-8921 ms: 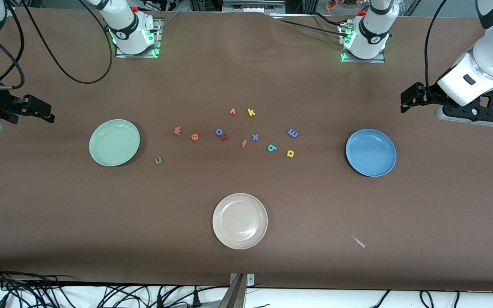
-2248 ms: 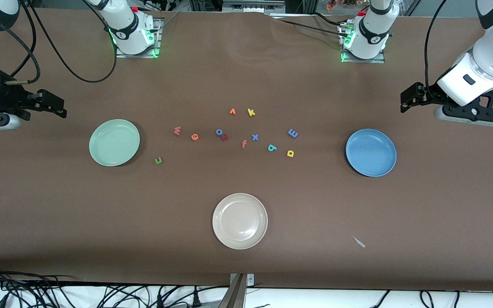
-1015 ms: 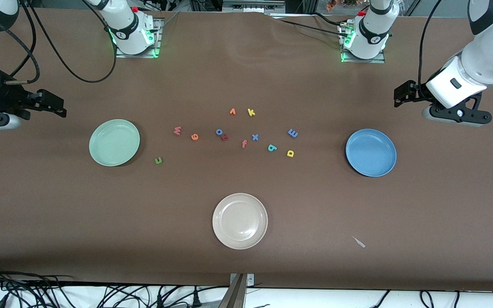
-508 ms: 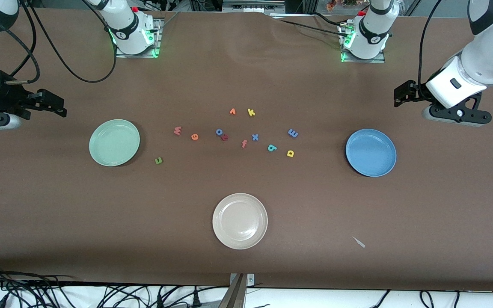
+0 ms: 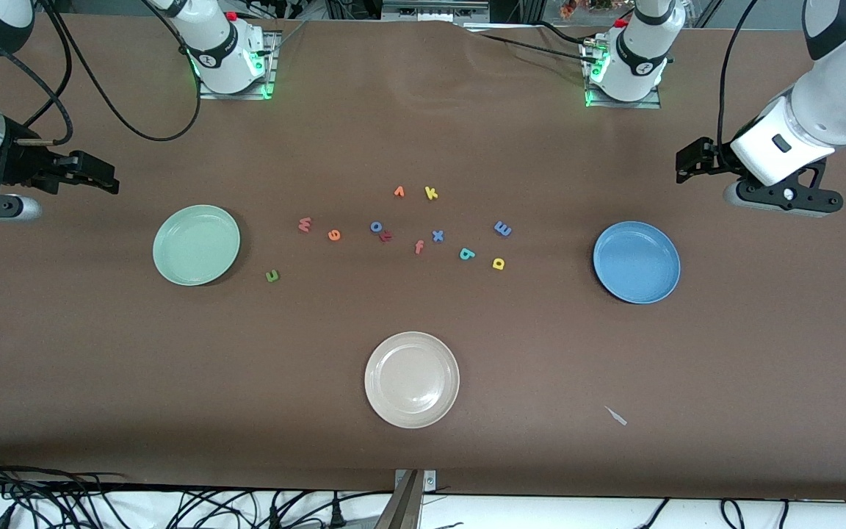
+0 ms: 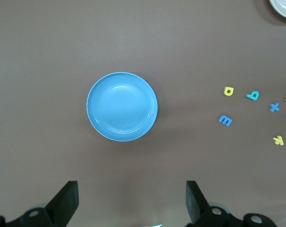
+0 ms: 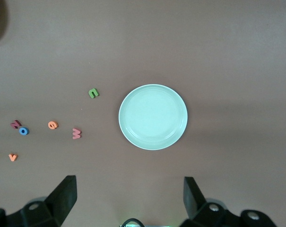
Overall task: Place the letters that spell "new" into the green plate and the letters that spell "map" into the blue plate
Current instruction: 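Move the left gripper from rest toward the scattered foam letters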
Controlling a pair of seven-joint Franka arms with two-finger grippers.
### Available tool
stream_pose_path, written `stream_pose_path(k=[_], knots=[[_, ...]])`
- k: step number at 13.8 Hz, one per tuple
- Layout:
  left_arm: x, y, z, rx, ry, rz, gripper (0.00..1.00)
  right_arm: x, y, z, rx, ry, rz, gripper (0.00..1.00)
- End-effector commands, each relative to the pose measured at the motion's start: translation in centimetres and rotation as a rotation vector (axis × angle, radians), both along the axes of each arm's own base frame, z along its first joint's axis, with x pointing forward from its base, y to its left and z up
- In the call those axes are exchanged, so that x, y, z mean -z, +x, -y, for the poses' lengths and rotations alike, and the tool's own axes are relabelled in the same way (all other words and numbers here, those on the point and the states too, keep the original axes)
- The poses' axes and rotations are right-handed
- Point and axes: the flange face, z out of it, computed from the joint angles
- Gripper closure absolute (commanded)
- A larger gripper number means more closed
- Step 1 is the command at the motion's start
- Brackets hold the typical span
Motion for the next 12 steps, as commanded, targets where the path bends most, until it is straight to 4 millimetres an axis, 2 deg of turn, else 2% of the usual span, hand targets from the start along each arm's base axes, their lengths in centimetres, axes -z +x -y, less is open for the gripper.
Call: stream_pose_path(k=[1, 4, 8, 9, 12], knots=[[-0.3, 0.0, 0.2, 0.016, 0.023, -0.002, 0.0, -0.4, -0.7, -0.2, 0.005, -0.014, -0.005, 0.0], [-0.4, 0.0, 0.2, 0.008, 0.024, 0.0, 0.0, -0.4, -0.7, -1.4, -0.027, -0.049, 0.005, 0.0], [0.1, -0.1, 0.7, -0.016, 0.029, -0.022, 0.0, -0.4, -0.7, -1.5, -0.027, -0.05, 0.005, 0.0], [1.1, 0.1, 1.3, -0.019, 0.03, -0.039, 0.0, -0.4, -0.7, -1.4, -0.026, -0.05, 0.005, 0.0], [4.4, 1.0, 5.9, -0.06, 0.038, -0.068, 0.0, -0.6, -0.6, -1.5, -0.024, -0.048, 0.011, 0.0]])
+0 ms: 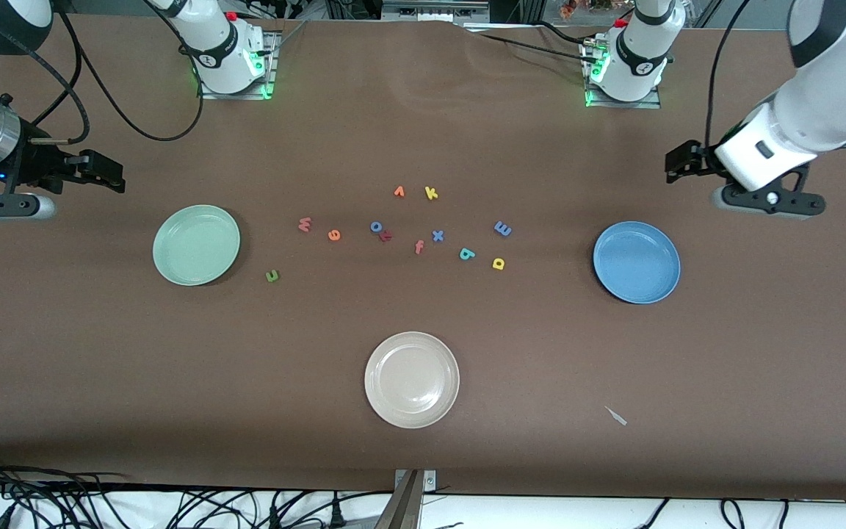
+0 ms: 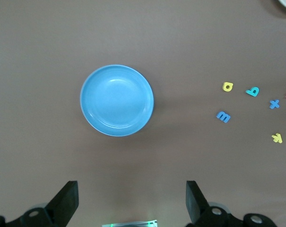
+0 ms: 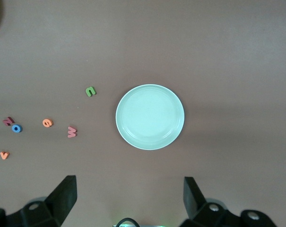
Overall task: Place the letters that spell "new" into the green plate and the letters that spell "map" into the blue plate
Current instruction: 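Move the left gripper from rest toward the scattered foam letters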
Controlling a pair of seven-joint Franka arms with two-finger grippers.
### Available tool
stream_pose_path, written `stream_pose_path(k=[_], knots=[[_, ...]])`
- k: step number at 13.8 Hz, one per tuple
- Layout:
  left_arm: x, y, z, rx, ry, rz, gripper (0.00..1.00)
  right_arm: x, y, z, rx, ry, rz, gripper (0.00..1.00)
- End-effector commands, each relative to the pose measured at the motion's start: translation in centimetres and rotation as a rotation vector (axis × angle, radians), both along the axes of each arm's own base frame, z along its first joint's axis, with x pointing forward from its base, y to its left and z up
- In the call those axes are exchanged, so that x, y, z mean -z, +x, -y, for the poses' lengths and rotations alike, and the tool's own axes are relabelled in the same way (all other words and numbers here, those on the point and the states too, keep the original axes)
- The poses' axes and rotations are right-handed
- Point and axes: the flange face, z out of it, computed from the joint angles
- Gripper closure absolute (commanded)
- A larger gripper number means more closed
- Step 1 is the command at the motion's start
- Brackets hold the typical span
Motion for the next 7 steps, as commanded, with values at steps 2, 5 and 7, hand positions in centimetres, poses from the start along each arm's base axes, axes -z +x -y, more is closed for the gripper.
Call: stream_pose_path(k=[2, 5, 7], knots=[[4.3, 1.2, 5.8, -0.093, 0.034, -0.028, 0.0, -0.6, -0.5, -0.1, 0.01, -0.012, 0.011, 0.0], [7.7, 1.8, 9.8, -0.18, 0.03, -0.014, 0.0, -0.6, -0.5, -0.2, 0.007, -0.012, 0.011, 0.0], [10.2, 1.8, 12.2, -0.277, 0.041, -0.031, 0.0, -0.7, -0.5, -0.1, 0.009, -0.012, 0.014, 0.0]])
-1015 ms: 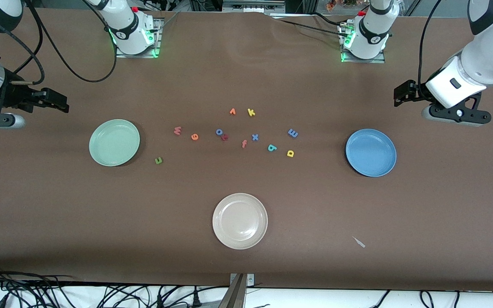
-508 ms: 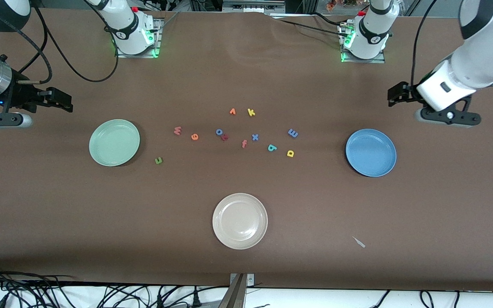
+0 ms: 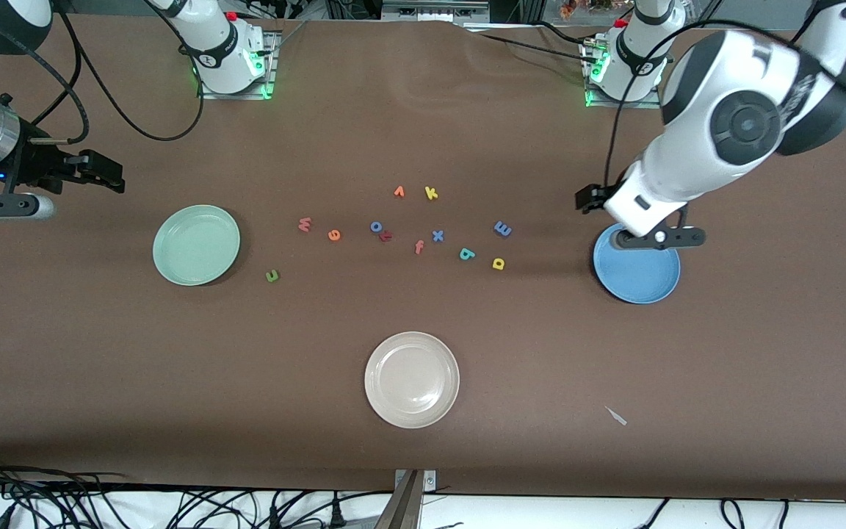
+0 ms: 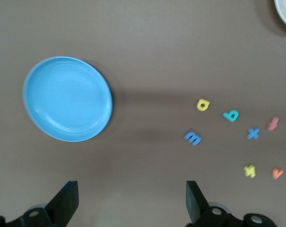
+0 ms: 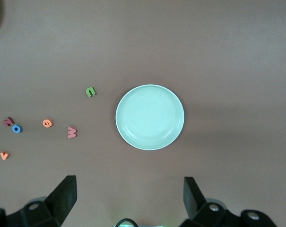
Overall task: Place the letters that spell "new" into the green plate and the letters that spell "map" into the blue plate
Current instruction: 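Lower the left gripper and grasp the blue foam letter m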
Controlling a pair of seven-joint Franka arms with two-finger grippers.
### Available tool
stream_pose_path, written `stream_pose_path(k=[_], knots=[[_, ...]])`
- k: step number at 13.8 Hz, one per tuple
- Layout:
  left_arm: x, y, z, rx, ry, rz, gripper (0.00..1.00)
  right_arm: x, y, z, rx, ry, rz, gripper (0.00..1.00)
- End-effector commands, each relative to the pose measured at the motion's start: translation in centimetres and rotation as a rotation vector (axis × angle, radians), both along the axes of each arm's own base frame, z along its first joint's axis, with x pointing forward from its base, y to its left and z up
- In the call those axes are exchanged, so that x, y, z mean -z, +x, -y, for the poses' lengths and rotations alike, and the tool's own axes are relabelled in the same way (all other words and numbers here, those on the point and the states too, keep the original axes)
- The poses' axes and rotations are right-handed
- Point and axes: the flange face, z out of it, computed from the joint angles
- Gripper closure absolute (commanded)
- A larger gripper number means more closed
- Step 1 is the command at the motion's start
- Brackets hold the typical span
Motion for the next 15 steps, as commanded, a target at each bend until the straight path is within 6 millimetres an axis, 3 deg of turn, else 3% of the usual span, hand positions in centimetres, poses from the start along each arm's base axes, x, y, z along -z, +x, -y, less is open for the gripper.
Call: stream_pose_path(k=[1, 2, 4, 5, 9, 13, 15], knots=[[2.8, 0.1, 2.5, -0.146, 0.03, -0.012, 0.0, -0.7, -0.5, -0.1, 0.008, -0.012, 0.014, 0.0], [4.1, -0.7, 3.7, -0.169, 0.034, -0.012, 0.0, -0.8, -0.5, -0.1, 0.008, -0.012, 0.016, 0.0], [9.3, -3.0, 4.9, -0.254, 0.034, 0.022, 0.0, -0.8, -0.4, -0.1, 0.01, -0.012, 0.019, 0.0], [11.4, -4.8, 6.6, -0.3, 0.025, 0.043, 0.0, -0.8, -0.4, -0.1, 0.01, -0.01, 0.022, 0.0], [16.4, -7.2, 7.5, -0.457, 0.043, 0.049, 0.0, -0.9, -0.2, 0.0, 0.013, -0.001, 0.033, 0.0], [22.8, -9.3, 9.0, -0.539, 0.014, 0.074, 0.0, -1.1, -0.1, -0.3, 0.01, 0.003, 0.052, 0.0], [24.3, -9.9, 10.0, -0.579, 0.053, 0.106, 0.01, -1.2, 0.1, -0.3, 0.01, 0.006, 0.065, 0.0]])
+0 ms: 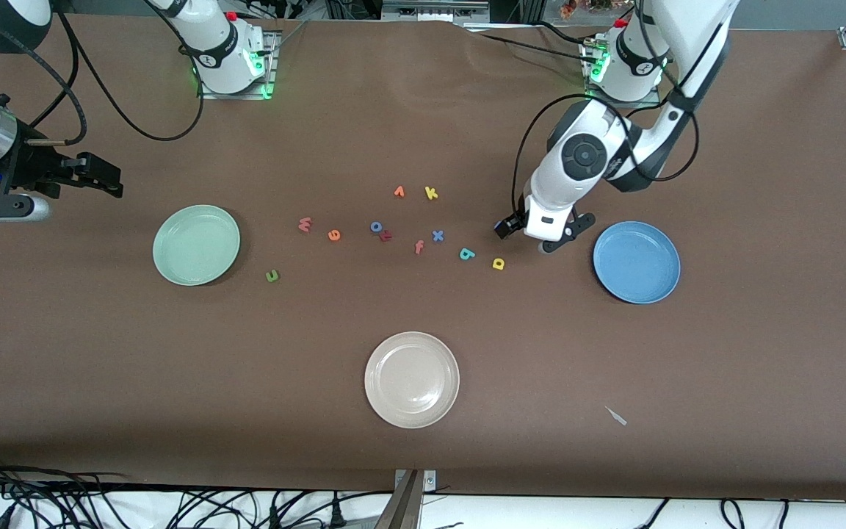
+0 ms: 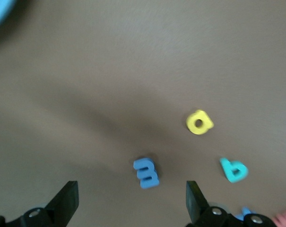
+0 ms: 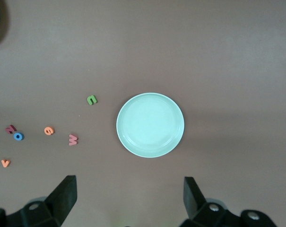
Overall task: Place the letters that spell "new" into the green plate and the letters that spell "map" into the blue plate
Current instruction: 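Lower the left gripper and grasp the blue foam letter m, then lift the blue m with the left gripper and carry it over the blue plate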
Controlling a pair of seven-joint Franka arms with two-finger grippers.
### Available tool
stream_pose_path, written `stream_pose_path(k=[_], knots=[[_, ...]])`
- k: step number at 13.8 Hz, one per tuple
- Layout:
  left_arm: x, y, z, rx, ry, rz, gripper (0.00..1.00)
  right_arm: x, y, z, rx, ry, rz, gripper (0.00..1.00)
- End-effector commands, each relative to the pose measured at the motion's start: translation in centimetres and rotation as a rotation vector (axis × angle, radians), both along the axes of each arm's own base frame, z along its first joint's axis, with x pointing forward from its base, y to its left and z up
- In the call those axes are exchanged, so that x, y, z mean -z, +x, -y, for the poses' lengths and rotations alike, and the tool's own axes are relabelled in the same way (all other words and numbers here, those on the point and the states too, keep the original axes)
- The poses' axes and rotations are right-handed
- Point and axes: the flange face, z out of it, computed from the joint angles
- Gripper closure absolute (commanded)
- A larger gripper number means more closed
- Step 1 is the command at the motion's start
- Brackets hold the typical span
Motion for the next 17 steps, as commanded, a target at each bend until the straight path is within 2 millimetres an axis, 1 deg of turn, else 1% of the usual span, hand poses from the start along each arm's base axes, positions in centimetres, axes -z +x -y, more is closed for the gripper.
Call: stream_pose_path(k=[1, 2, 3, 4, 5, 7, 8, 9, 10, 11, 12, 13, 14, 15, 16, 17], knots=[[2.2, -0.9, 2.0, -0.045, 0.041, 0.035, 0.01, -0.7, -0.4, -0.3, 0.002, 0.003, 0.02, 0.0], [3.7, -1.5, 2.9, -0.055, 0.042, 0.042, 0.06, -0.6, -0.3, -0.3, 0.001, 0.004, 0.021, 0.0], [4.4, -2.1, 3.4, -0.066, 0.055, 0.052, 0.11, -0.6, -0.2, -0.3, 0.001, 0.005, 0.024, 0.0], [4.7, -2.6, 3.9, -0.077, 0.071, 0.06, 0.14, -0.6, -0.2, -0.4, -0.001, 0.006, 0.026, 0.0], [4.7, -2.7, 4.0, -0.083, 0.077, 0.067, 0.27, -0.6, -0.2, -0.7, -0.005, 0.006, 0.026, 0.0], [5.0, -2.4, 3.6, -0.081, 0.078, 0.064, 0.43, -0.6, -0.2, -0.7, -0.005, 0.006, 0.026, 0.0], [5.1, -2.3, 3.4, -0.081, 0.08, 0.069, 0.45, -0.6, -0.2, -0.7, -0.007, 0.006, 0.026, 0.0], [5.5, -2.3, 3.3, -0.078, 0.083, 0.063, 0.5, -0.6, -0.2, -0.7, -0.005, 0.006, 0.026, 0.0], [5.7, -2.5, 3.4, -0.077, 0.084, 0.059, 0.66, -0.6, -0.2, -0.6, -0.004, 0.006, 0.026, 0.0], [5.8, -2.5, 3.4, -0.075, 0.085, 0.056, 0.79, -0.6, -0.2, -0.7, -0.005, 0.006, 0.024, 0.0], [5.7, -2.4, 3.3, -0.076, 0.084, 0.059, 0.83, -0.7, -0.3, -0.7, -0.005, 0.006, 0.026, 0.0], [5.7, -2.3, 3.2, -0.074, 0.086, 0.059, 0.9, -0.6, -0.2, -0.7, -0.005, 0.006, 0.024, 0.0], [5.2, -1.9, 3.0, -0.075, 0.088, 0.065, 0.93, -0.6, -0.2, -0.7, -0.005, 0.006, 0.024, 0.0], [4.2, -1.0, 2.6, -0.073, 0.085, 0.084, 0.95, -0.6, -0.2, -0.7, -0.005, 0.006, 0.024, 0.0], [3.8, -0.6, 1.8, -0.063, 0.105, 0.078, 0.96, -0.6, -0.2, -0.6, -0.004, 0.006, 0.024, 0.0], [2.7, -0.1, 1.4, -0.04, 0.133, 0.076, 0.98, -0.6, -0.2, -0.6, -0.004, 0.006, 0.024, 0.0]])
